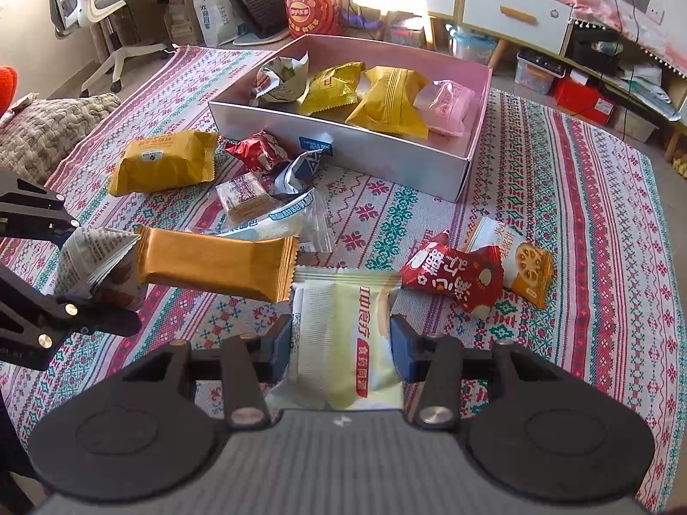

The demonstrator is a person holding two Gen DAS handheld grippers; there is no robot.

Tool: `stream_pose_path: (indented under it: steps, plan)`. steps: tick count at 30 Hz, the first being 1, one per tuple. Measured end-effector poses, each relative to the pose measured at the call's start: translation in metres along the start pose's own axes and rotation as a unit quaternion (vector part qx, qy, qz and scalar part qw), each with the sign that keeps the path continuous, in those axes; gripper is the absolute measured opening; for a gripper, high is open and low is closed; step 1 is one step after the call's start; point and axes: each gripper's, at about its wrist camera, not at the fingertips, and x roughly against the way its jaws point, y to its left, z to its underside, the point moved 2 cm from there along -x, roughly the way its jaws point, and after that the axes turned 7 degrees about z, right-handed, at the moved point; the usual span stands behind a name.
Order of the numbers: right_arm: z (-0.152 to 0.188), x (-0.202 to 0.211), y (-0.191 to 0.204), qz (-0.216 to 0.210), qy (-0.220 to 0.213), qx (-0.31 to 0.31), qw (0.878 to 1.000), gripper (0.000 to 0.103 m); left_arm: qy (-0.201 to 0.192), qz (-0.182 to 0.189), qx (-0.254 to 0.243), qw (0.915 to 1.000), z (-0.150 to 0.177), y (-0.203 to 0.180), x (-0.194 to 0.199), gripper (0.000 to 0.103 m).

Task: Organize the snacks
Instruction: 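Carry both held packets over the tray and lower them inside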

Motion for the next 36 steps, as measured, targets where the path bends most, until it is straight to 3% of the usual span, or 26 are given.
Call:
stream_pose_path:
  steps: [13, 20, 30, 36]
  plan:
    - [-0.014, 0.018, 0.006, -0.032, -0.023, -0.007, 0.999, 0.044, -0.028, 0.005, 0.0, 0.9996, -0.012, -0.002, 0.013, 0.054]
    - [-0.033, 0.025, -0.003, -0.018, -0.047, -0.018, 0.999, 0.044, -0.047, -0.014, 0.01, 0.9987, -0.026, 0.002, 0.018, 0.054]
    - [-0.077, 0.008, -0.017, -0.005, -0.069, -0.056, 0.996, 0.044, -0.084, -0.059, 0.045, 0.9937, -0.076, 0.018, 0.009, 0.054]
    - [-0.092, -0.009, -0.023, 0.017, -0.069, -0.054, 0.996, 0.044, -0.098, -0.087, 0.034, 0.9908, -0.111, 0.027, -0.004, 0.054]
